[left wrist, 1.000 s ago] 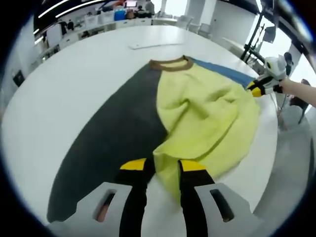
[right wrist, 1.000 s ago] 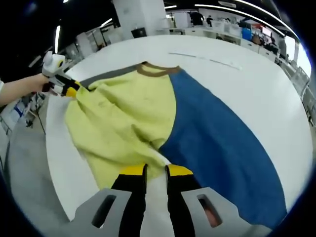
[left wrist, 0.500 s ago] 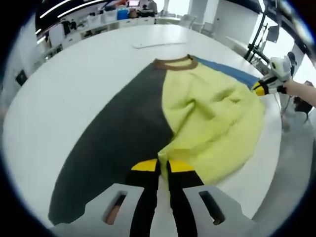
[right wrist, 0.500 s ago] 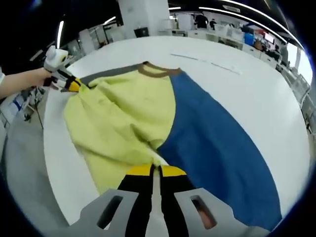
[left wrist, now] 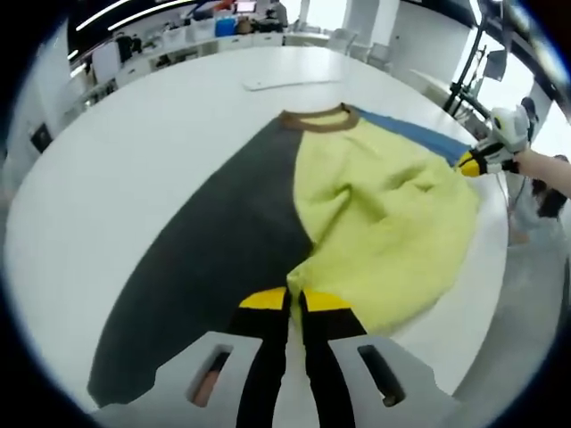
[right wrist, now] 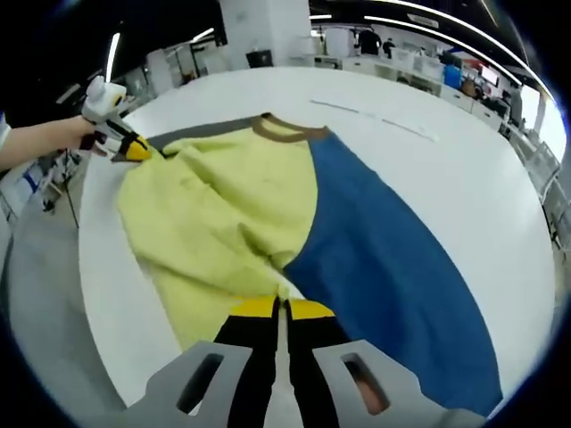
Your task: Fold the garment on the visible template until the final outline fits inside the template.
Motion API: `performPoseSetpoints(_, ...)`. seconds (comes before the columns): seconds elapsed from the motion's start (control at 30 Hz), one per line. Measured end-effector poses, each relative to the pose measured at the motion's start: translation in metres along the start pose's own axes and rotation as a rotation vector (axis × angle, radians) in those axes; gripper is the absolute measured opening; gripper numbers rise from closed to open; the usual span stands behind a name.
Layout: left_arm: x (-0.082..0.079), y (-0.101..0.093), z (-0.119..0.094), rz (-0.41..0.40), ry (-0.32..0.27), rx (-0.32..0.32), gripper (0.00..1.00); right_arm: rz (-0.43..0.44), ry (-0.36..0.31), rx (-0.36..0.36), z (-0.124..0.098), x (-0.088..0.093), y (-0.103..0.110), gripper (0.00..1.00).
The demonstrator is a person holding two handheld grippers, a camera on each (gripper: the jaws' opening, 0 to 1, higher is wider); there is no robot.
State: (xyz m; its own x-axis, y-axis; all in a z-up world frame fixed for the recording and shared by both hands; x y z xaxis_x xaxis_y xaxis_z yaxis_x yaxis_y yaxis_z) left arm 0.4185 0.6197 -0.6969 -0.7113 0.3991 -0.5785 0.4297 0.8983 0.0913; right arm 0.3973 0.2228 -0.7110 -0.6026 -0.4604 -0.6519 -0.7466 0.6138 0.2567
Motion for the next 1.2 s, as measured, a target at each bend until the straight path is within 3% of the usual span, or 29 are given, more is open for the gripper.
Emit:
performPoseSetpoints(0.33,-0.010,0.002,-0.019,-0.067,-0.048,0.020,0.00,0.002,-0.045,0.009,-0.017,-0.007,0.005,0.03)
performPoseSetpoints(0.47,-0.013,0.001,-0.030,-0.084,-0.072,0.026,0.00,0.008,-0.101,0.005,-0.027,-0.014,0.010,0.03)
performPoseSetpoints(1.2,-0.009,-0.002,-0.093,-0.153,-0.172,0.028,0.00,-0.102,-0.169,0.016,-0.085,-0.026,0.047,0.03)
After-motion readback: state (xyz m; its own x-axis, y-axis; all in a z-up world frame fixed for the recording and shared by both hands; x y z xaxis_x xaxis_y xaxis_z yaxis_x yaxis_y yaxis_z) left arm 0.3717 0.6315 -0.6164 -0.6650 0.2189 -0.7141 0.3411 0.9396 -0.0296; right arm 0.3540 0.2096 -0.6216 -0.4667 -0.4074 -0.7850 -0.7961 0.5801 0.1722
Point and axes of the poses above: the point that each gripper's makers call its tool centre point, and the gripper's own axes: z roughly forward along the fingers, y roughly to its left, x roughly out of its underside, the point moved 6 cm from there along -z, roughly backward along the fingers, and after that the axes turned 14 degrees about -x, right-handed, at the moved point
